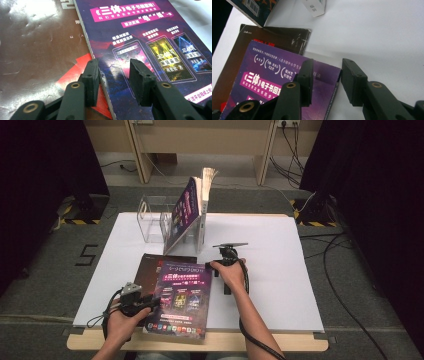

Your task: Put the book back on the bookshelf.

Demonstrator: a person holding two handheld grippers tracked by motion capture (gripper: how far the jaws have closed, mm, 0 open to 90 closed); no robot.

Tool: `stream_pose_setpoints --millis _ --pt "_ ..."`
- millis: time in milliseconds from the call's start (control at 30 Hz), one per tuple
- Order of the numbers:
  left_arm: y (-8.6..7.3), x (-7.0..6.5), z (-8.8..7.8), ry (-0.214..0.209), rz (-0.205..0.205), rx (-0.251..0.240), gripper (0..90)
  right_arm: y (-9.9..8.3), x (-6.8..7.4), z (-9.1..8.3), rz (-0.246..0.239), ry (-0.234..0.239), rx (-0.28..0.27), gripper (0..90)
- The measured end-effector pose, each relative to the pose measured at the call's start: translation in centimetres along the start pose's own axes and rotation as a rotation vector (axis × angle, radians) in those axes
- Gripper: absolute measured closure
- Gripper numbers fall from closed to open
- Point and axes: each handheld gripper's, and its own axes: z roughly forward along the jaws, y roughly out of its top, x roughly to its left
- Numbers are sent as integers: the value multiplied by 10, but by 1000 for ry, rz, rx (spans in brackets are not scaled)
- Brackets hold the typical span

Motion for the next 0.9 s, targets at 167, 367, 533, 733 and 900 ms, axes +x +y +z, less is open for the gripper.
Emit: stream_pose_setpoints --millis 167,367,533,733,900 --pt "-1 1 0 -3 -2 -3 601 0 -2 0 18 16 3 637" --pt "-2 1 0 -9 -7 -11 596 0 -3 -1 2 25 5 615" --pt "-1 1 0 -9 -6 -11 594 -1 -4 -3 12 32 10 608" --pt "-1 0 0 -8 -6 -11 593 -1 -4 -3 13 32 12 606" --pt "-1 1 0 -6 -5 -5 598 -1 -5 -4 49 44 14 608"
